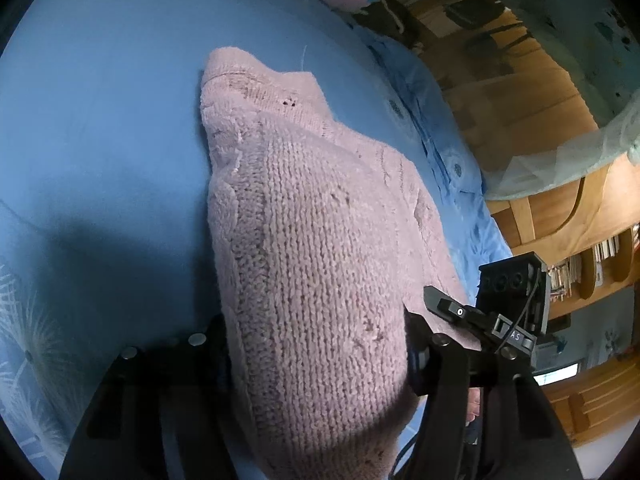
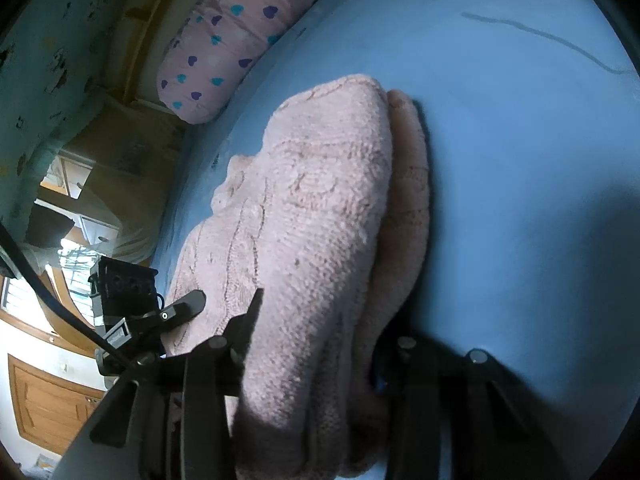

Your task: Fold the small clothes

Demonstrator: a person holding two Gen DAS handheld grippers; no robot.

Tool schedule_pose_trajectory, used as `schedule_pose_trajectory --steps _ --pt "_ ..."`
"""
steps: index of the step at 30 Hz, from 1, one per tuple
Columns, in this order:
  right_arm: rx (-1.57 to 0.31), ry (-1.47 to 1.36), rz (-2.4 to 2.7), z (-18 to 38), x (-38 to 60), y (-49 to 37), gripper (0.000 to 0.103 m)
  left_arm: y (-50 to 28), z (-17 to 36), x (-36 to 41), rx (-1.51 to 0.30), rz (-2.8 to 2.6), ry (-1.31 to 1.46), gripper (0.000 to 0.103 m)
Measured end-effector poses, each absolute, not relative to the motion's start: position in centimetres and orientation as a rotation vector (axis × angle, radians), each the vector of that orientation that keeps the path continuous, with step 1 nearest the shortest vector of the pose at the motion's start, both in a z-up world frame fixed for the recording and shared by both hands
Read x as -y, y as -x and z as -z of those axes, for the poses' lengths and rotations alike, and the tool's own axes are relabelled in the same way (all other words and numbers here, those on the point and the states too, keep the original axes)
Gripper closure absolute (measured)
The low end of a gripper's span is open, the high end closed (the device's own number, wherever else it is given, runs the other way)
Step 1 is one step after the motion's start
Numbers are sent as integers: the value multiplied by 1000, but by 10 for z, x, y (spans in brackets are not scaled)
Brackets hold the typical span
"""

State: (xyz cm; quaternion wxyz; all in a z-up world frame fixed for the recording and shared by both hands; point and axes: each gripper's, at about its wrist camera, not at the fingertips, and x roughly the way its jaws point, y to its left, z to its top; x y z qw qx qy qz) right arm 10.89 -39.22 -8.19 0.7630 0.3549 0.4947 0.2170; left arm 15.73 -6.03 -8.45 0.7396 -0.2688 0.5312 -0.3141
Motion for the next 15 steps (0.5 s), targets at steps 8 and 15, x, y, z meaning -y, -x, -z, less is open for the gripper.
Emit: schedule_pose_trajectory --steps 8,15 --pt "-1038 -760 -460 80 390 -103 58 -153 87 57 -1128 701 607 41" --pt "-1045 -786 -474 82 393 -105 56 -152 87 50 -1117 684 648 43"
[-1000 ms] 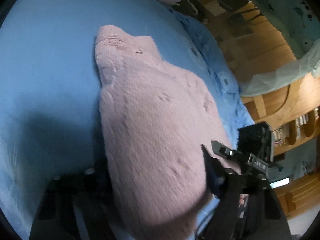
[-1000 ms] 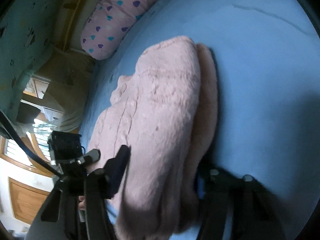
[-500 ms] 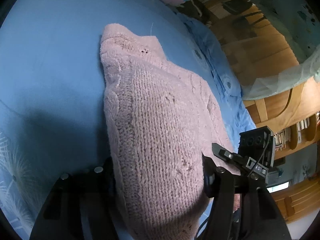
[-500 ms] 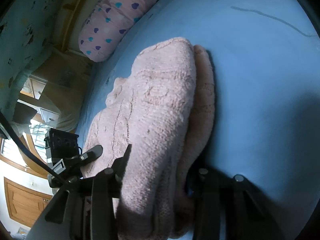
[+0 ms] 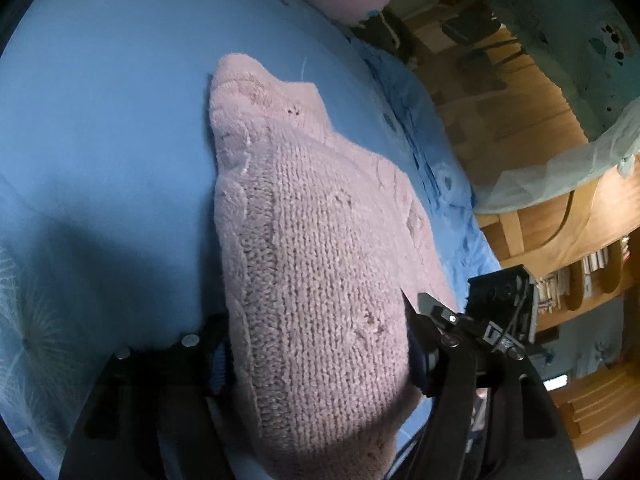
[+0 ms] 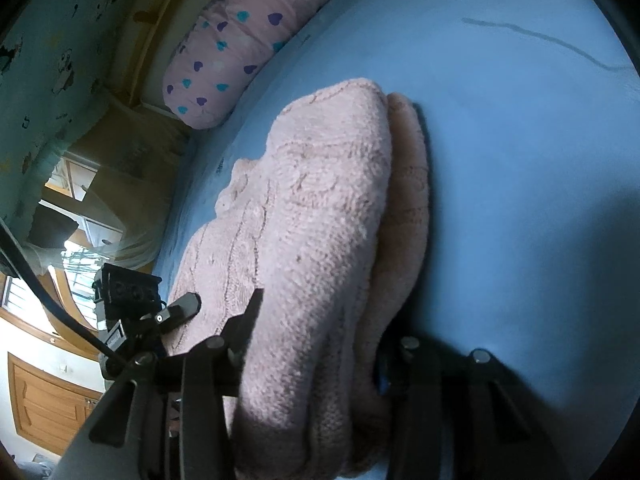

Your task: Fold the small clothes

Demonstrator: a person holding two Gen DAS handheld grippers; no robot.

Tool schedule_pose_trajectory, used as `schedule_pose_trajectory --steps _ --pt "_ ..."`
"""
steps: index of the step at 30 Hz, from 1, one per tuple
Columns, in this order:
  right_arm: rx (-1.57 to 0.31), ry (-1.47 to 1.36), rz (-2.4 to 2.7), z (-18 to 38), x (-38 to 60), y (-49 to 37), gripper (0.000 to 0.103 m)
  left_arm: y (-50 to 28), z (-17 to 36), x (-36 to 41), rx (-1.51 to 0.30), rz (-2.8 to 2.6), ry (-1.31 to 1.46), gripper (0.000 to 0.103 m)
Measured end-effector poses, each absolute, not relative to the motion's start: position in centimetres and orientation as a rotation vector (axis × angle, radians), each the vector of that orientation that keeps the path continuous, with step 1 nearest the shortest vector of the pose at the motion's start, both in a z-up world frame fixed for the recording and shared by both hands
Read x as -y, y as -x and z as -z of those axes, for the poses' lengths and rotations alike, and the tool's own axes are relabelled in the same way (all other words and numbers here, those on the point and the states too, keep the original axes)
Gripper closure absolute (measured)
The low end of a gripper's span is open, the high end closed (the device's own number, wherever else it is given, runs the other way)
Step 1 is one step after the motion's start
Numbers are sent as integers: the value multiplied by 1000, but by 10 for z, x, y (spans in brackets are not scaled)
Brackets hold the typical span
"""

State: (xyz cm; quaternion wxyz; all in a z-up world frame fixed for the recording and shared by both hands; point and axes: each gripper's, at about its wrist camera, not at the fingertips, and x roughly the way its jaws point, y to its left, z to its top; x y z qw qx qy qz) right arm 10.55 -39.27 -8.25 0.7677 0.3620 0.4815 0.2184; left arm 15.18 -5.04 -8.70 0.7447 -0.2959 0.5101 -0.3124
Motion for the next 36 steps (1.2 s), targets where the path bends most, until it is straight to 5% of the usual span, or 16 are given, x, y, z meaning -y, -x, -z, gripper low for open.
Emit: schedule_pose_trajectory --steps 7,12,22,27,34,36 --pt "-1030 -823 -477 85 397 -106 55 -148 83 59 -1076 681 577 44" --pt "-1041 -786 -463 84 394 -107 55 -146 81 69 -1051 699 547 27" --pt "-1033 -792 -473 85 396 -106 58 -145 82 69 -1031 682 579 26" --pt "-1026 -777 -471 85 395 -106 58 -144 85 60 -1038 649 602 48" --pt "-1012 -922 -386 85 403 -105 50 -146 86 59 -1054 656 619 48" --pt "-1013 -939 -384 84 402 -106 40 -146 86 59 -1055 656 620 47"
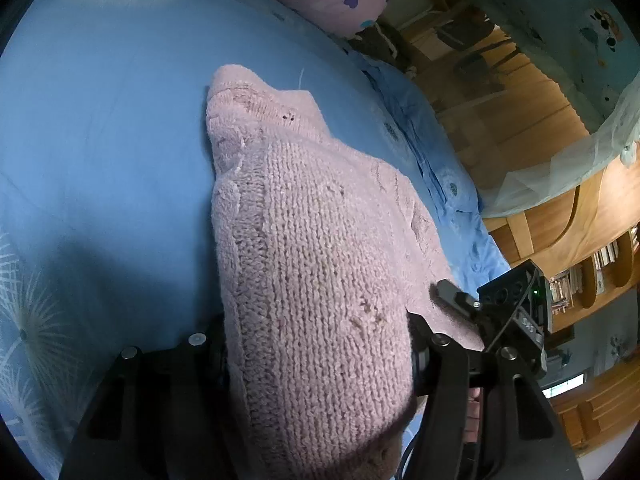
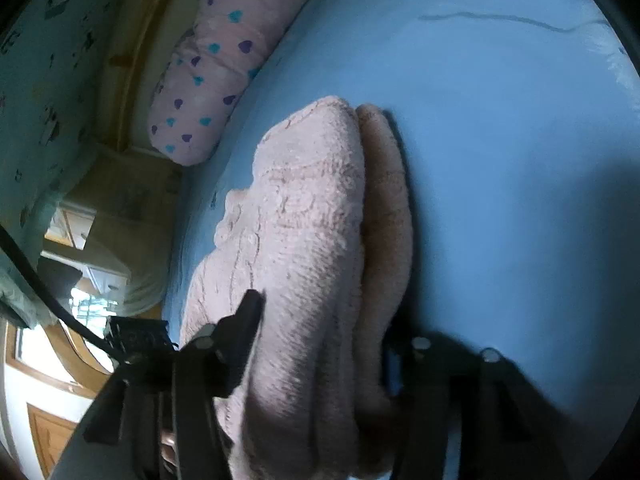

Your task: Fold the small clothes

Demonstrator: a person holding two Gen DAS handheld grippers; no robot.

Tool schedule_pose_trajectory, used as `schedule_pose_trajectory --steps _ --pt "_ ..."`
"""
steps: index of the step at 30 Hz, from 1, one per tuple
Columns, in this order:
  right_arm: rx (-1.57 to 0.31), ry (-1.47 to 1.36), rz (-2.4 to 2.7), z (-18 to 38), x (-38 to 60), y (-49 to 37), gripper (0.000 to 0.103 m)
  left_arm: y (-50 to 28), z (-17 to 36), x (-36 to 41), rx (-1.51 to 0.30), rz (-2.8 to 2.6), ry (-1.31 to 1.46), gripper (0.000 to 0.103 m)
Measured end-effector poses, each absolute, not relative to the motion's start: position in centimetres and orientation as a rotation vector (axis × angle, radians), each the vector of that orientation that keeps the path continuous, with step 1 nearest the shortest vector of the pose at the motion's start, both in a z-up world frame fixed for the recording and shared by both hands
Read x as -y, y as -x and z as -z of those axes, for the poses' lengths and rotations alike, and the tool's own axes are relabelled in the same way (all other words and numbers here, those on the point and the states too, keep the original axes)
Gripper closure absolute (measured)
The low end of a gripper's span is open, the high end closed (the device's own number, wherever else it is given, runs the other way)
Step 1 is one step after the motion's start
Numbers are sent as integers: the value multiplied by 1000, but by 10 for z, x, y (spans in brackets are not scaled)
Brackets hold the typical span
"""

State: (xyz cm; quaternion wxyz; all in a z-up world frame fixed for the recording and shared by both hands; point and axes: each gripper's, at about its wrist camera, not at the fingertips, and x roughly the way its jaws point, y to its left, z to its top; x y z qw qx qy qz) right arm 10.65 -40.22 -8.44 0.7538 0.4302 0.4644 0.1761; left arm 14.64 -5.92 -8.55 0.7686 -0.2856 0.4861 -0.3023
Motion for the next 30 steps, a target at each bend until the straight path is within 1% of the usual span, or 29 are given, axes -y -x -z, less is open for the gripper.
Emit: schedule_pose_trajectory --steps 1,2,3,4,5,6,7,9,11,13,14,15,18,21,26,27,30 --pt "-1009 -939 -403 84 401 -107 38 -147 86 60 -1056 656 620 47" --pt "-1001 -944 -412 84 401 -107 32 -146 86 60 -1056 656 620 47" --pt "-973 -959 -448 82 401 -105 23 -146 86 60 -1057 656 620 47" --pt "-934 -980 -510 81 402 -104 16 -146 86 60 -1057 656 621 47" --pt "-894 -1004 -557 80 404 -102 4 -146 86 60 -1058 657 622 47" --pt "-838 -1036 -603 80 406 -99 1 -146 86 60 -1058 658 623 47" --pt "-812 -1057 -612 81 408 -97 1 -145 87 61 -1058 658 623 47" --pt "-863 -1035 -592 82 405 -100 7 -145 87 61 -1056 659 621 47" --pt "-928 -962 -575 81 396 -105 7 -144 88 60 -1055 661 622 47" --pt "-983 -874 -545 80 388 -107 19 -144 88 62 -1056 661 623 47" --pt "-1022 -828 -501 83 386 -107 47 -145 88 62 -1057 662 622 47" --pt "-1043 -801 -440 87 389 -107 65 -145 87 63 -1057 660 615 48" --pt "-1010 -928 -427 96 403 -103 65 -145 87 63 -1059 654 618 48" --pt "-1010 -942 -411 98 403 -103 63 -144 87 62 -1061 654 621 53" --pt "-1107 -980 -455 104 407 -117 66 -142 80 66 -1056 654 572 59" --pt "-1113 -954 -448 100 402 -118 68 -142 76 68 -1050 653 546 61" --pt "-1087 -693 -410 76 378 -118 72 -138 60 72 -1006 651 477 63"
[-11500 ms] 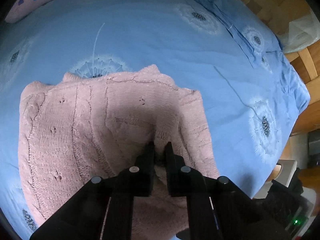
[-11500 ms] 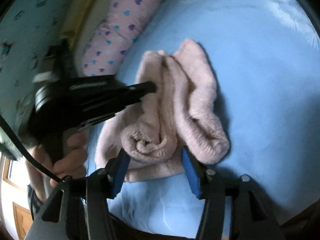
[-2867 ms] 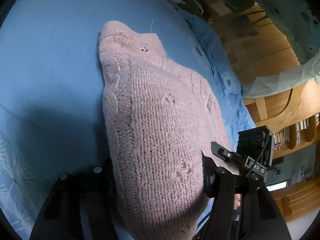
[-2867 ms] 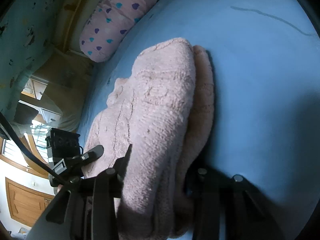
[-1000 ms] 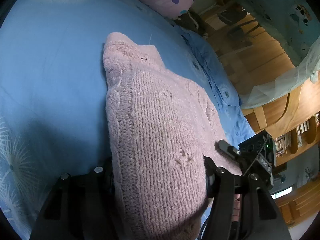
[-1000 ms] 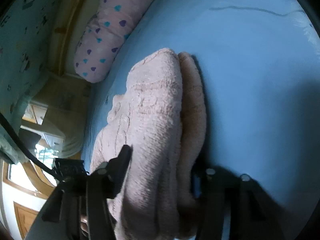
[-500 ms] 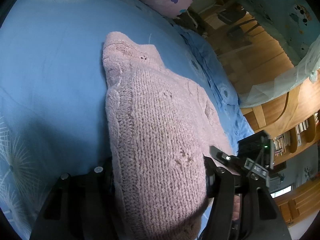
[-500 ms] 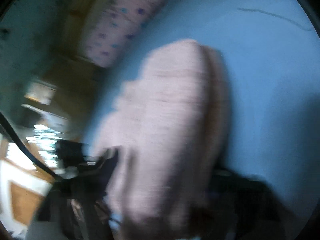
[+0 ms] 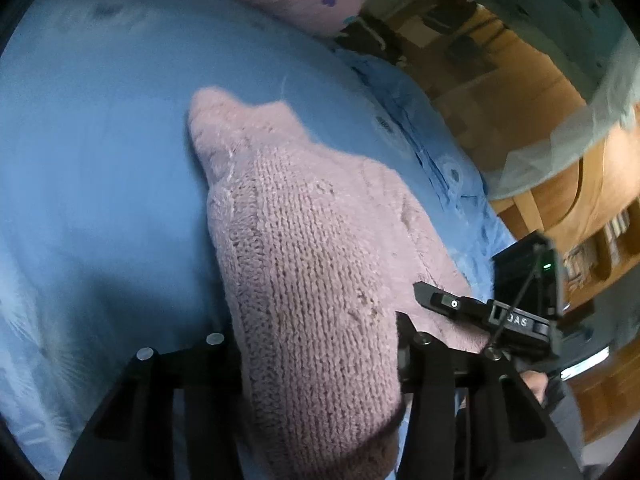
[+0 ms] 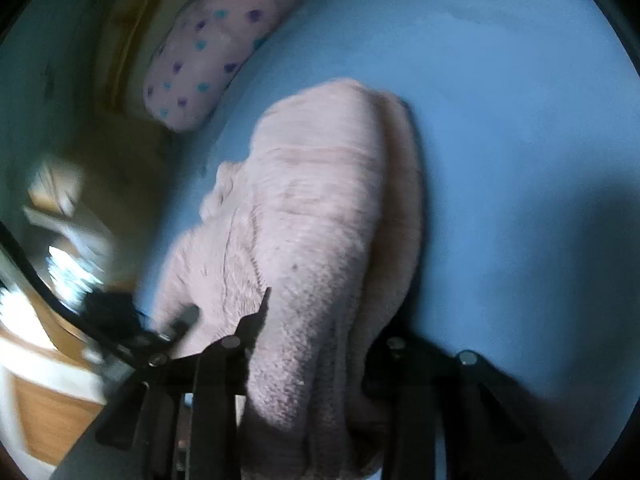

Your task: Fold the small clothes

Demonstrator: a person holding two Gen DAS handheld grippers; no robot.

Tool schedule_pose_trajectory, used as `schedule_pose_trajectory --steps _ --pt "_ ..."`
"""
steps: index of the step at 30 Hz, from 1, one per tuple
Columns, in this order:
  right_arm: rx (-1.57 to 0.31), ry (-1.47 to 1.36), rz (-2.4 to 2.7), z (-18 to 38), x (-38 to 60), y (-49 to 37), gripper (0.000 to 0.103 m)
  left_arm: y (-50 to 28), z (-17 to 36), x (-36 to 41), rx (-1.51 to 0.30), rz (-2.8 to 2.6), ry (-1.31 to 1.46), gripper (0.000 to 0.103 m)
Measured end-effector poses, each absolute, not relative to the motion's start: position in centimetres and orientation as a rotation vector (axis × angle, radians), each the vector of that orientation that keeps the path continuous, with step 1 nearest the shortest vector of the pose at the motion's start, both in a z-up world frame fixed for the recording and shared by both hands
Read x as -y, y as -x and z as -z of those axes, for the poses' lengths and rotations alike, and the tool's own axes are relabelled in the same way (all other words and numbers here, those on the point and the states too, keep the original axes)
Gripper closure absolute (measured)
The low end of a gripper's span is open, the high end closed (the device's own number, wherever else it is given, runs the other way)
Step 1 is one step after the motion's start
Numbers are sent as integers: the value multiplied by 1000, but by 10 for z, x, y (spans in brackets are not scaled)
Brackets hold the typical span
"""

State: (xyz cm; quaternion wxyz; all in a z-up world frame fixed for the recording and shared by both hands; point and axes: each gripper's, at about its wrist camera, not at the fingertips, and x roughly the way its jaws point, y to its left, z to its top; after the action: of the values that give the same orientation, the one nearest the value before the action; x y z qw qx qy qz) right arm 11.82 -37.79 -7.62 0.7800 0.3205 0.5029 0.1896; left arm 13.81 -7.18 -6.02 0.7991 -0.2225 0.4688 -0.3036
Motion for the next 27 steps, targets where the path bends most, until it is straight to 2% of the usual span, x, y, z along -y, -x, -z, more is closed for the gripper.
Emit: schedule_pose_trajectory --steps 15,27 --pt "-990 -497 -481 5 326 -144 73 -153 -16 37 -815 582 377 64" --pt "-897 -456 -554 -57 249 -238 73 -226 -60 -39 -684 505 353 64"
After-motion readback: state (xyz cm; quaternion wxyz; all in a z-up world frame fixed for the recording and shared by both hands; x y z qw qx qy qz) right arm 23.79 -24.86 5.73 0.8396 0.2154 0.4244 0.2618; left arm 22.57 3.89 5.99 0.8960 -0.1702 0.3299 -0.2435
